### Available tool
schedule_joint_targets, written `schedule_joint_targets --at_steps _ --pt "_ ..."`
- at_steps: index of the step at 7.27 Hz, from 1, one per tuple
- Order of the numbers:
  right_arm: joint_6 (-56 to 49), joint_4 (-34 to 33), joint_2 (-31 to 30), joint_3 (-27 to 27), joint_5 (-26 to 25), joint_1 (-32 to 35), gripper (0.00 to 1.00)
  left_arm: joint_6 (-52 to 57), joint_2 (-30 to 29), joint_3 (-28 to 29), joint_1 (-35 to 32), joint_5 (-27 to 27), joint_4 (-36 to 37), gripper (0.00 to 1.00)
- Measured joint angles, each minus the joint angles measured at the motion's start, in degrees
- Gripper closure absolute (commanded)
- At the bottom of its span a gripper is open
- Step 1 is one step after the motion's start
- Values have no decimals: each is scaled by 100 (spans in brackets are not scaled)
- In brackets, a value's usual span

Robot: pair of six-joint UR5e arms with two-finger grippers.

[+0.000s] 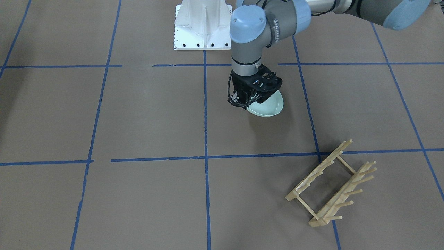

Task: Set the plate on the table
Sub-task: 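Carry the plate toward the robot and lower it flat onto the table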

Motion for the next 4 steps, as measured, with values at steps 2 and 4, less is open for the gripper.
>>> schedule_joint_targets --at_steps 2,4 --pt "0 0 1 0 0 0 0 407 -419 934 342 49 312 1" --pt "0 0 5 0 0 0 0 684 -467 1025 403 221 337 0"
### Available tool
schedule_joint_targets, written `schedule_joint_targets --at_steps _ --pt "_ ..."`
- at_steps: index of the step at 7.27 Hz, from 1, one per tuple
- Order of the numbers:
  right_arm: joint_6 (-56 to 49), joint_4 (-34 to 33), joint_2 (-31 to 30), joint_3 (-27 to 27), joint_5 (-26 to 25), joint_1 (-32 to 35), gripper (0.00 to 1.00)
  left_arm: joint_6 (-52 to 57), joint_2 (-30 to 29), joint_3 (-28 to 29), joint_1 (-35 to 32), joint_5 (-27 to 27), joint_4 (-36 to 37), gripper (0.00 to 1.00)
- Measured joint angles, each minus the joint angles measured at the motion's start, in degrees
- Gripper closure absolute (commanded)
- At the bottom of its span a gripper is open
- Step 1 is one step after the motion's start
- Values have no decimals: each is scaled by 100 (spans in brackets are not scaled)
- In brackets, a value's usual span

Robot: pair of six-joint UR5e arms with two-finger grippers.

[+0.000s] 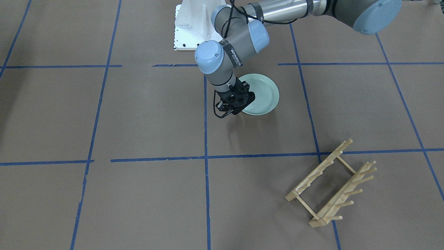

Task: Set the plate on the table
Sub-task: 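Carry the plate toward the robot and lower it flat onto the table, then open the left gripper and withdraw it away from the plate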

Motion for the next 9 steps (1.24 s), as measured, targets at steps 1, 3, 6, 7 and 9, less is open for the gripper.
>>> schedule_joint_targets --at_steps 1,3,6,7,9 --pt "0 0 -1 0 0 0 0 263 -4 -176 -136 163 -4 0" --pt "0 0 -3 0 0 0 0 1576 213 -784 -1094 172 -50 0" --pt "0 0 -3 0 0 0 0 4645 1482 -1548 -3135 -991 -264 0" --pt "0 0 -4 0 0 0 0 5875 2083 -1655 -3941 -1514 -412 0" --pt "0 0 -4 0 0 0 0 8179 3520 -1731 -5542 -2278 -885 0"
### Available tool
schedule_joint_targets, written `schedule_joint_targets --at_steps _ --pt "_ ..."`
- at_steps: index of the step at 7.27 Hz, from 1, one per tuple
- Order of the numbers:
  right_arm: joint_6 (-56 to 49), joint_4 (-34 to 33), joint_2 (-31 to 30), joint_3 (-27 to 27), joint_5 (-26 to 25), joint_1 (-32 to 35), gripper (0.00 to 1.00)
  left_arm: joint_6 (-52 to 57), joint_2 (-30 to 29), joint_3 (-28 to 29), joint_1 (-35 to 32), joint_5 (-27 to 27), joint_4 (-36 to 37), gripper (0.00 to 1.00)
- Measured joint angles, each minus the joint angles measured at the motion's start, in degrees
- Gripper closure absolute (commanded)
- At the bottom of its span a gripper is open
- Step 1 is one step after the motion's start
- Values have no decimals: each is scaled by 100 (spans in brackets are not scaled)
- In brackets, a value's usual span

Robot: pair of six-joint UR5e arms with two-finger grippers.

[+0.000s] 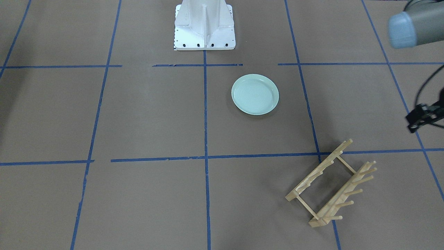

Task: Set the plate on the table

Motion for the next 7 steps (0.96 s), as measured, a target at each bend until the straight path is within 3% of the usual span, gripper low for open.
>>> schedule_joint_targets --at_steps 2,3,5,7 --pt "0 0 -3 0 0 0 0 1634 1462 36 -1279 -646 -574 0" --pt "0 0 -4 0 0 0 0 1984 2038 66 -1558 -784 -838 0" --pt "0 0 -1 0 0 0 0 1924 2549 376 -1687 -875 -1056 0" --pt "0 0 2 0 0 0 0 1689 2625 398 -1679 -884 -961 0"
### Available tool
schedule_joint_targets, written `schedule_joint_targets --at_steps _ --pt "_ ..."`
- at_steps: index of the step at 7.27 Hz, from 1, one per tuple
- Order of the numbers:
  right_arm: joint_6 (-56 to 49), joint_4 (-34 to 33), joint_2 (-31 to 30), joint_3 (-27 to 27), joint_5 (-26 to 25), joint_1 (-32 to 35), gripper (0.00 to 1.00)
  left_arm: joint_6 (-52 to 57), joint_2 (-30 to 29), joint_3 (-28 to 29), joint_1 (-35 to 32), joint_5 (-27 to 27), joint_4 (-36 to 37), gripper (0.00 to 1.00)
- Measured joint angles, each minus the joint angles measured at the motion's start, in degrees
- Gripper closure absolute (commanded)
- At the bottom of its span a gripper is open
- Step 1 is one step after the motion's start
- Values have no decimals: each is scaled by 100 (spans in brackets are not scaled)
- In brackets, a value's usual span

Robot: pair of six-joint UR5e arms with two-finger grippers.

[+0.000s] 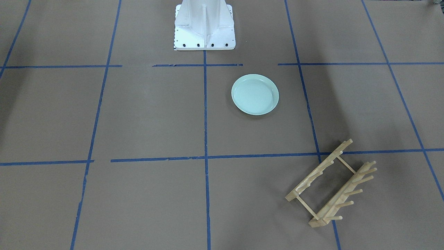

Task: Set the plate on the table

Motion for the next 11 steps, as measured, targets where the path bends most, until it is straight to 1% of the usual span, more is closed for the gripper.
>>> schedule_joint_targets --at_steps 2,3,4,5,6,8,11 --pt "0 0 -1 0 0 0 0 -190 -32 -390 64 34 228 0" --pt "0 0 0 0 0 0 0 -210 -77 -520 330 45 284 0" --pt "0 0 0 0 0 0 0 -211 -179 -535 714 50 306 0" --pt "0 0 -2 0 0 0 0 -213 -292 -471 949 32 310 0" --pt "0 0 -5 0 0 0 0 -210 -355 -425 1040 14 304 0" --pt "0 0 -4 0 0 0 0 -171 -384 -424 1038 -67 257 0" --pt "0 0 -4 0 0 0 0 -95 -428 -455 292 -334 272 0"
